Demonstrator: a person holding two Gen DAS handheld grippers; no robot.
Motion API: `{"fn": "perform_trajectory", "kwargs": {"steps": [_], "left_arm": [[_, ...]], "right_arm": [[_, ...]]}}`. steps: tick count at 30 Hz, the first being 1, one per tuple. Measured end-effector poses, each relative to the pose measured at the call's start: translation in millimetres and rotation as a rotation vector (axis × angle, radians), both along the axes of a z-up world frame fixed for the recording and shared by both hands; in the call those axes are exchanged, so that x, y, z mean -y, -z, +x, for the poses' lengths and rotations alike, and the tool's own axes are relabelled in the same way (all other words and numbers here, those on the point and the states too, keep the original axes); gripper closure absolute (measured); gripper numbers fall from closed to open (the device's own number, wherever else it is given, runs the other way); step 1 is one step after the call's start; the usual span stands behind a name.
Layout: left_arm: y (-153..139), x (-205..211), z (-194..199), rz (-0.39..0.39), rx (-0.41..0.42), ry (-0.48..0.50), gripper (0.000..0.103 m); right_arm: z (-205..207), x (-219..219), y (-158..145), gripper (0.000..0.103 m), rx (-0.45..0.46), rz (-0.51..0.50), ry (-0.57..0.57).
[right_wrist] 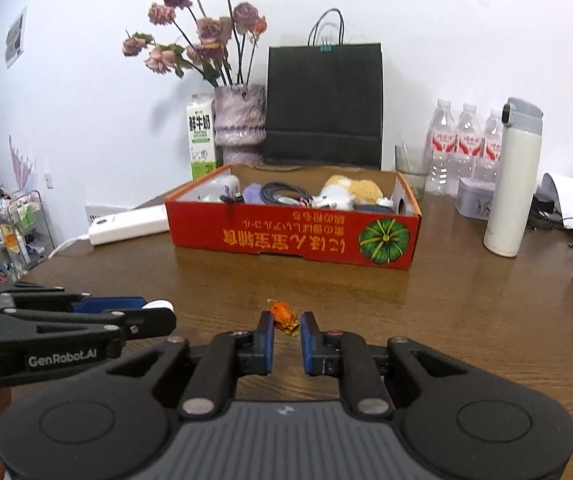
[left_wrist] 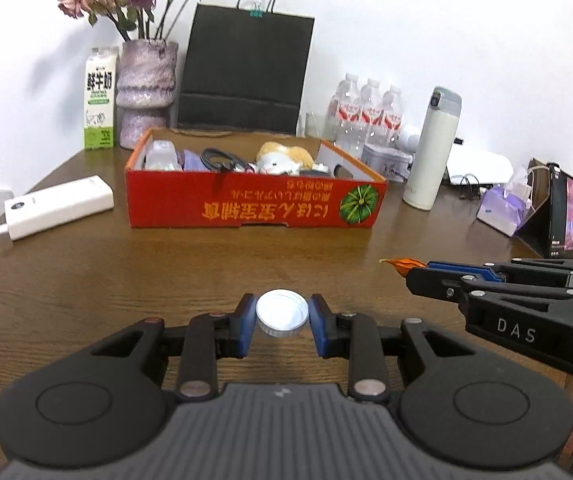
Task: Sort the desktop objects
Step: 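Carry the white cap with the left tool while the right tool carries the orange item into the box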
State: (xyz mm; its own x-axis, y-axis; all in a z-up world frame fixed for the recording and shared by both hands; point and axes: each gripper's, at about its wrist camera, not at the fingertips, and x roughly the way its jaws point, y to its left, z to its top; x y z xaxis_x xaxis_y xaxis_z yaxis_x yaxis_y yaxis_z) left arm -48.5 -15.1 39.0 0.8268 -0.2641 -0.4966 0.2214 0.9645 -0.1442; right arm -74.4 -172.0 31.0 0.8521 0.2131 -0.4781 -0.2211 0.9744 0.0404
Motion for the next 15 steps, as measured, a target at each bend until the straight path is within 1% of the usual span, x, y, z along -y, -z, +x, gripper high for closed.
{"fn": "perform_trajectory", "kwargs": {"steps": [2, 4, 7, 9, 10, 12, 13, 15], "left_arm": [[-6.3, -3.6, 0.0, -0.002, 0.017, -0.003, 0.073], [-18.1, -7.0, 9.1, 0.01, 0.045, 0.005, 0.073], [-47.6, -12.8, 37.5, 0.044, 0.126, 0.029, 0.073], [-63.3, -14.1, 63.4, 0.064, 0.145, 0.063, 0.073], [-71.6, -15.8, 80.6, 0.07, 0.143, 0.071, 0.073], [-82.2, -18.6, 114.8, 0.075, 0.122, 0.119, 0.073], [-84.1, -20.2, 138.1, 0.077, 0.097, 0.133, 0.073], [-79.2, -21.6, 176.3, 0.086, 0.043, 0.128, 0.073]], "right_arm": [[1.7, 1.1, -6.2, 0.09, 0.012, 0.007, -0.007], [8.4, 1.4, -14.4, 0.09, 0.023, 0.003, -0.014], [27.2, 4.1, -31.0, 0.09, 0.052, 0.005, -0.024], [47.2, 6.0, -42.7, 0.09, 0.073, 0.02, -0.033], [62.1, 7.9, -48.3, 0.09, 0.076, 0.034, -0.037], [91.3, 9.9, -54.5, 0.09, 0.064, 0.062, -0.042], [111.0, 11.3, -55.6, 0.09, 0.043, 0.085, -0.048], [146.3, 10.8, -53.1, 0.09, -0.003, 0.111, -0.06]]}}
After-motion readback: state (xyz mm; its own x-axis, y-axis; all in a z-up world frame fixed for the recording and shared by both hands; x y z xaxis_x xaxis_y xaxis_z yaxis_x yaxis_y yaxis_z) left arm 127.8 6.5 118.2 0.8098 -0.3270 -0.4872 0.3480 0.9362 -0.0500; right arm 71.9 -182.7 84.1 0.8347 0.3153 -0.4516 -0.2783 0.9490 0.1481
